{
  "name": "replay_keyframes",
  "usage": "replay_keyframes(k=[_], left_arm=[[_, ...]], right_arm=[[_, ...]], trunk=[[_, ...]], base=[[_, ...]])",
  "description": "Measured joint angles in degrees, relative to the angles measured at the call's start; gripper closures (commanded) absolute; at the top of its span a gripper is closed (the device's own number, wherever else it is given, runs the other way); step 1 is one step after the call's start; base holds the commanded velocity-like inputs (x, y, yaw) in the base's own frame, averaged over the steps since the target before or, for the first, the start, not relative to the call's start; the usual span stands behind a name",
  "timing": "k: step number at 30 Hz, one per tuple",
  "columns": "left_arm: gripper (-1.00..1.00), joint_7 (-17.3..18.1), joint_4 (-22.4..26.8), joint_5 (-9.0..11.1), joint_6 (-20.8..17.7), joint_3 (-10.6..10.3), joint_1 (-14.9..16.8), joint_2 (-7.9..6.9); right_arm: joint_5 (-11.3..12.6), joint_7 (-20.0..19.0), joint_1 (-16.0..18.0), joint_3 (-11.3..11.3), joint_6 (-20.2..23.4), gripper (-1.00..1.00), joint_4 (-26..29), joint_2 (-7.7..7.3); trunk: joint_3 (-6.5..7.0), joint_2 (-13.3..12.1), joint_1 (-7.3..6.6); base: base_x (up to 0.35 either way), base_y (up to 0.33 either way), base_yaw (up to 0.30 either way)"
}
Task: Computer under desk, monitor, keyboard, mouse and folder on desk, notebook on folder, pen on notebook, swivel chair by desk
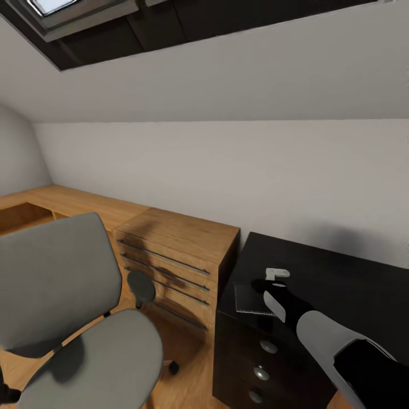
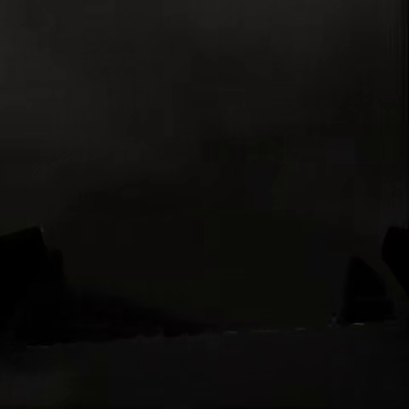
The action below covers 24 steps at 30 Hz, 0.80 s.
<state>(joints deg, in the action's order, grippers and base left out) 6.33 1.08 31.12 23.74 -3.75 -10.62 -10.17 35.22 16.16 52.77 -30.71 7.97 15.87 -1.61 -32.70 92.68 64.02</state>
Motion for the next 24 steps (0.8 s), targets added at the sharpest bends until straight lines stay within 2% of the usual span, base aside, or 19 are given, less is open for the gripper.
replay_keyframes(k=[7,24], left_arm=[[-1.00,0.0,0.0,0.0,0.0,0.0,0.0,0.00],[-1.00,0.0,0.0,0.0,0.0,0.0,0.0,-0.12]], right_arm=[[0.0,0.0,0.0,0.0,0.0,-1.00,0.0,-0.01],[-0.1,0.0,0.0,-0.1,-0.1,-1.00,0.0,0.00]], trunk=[[0.00,0.0,-0.02],[0.00,0.0,-0.02]], base=[[-0.135,0.000,0.000],[-0.031,0.000,0.000]])
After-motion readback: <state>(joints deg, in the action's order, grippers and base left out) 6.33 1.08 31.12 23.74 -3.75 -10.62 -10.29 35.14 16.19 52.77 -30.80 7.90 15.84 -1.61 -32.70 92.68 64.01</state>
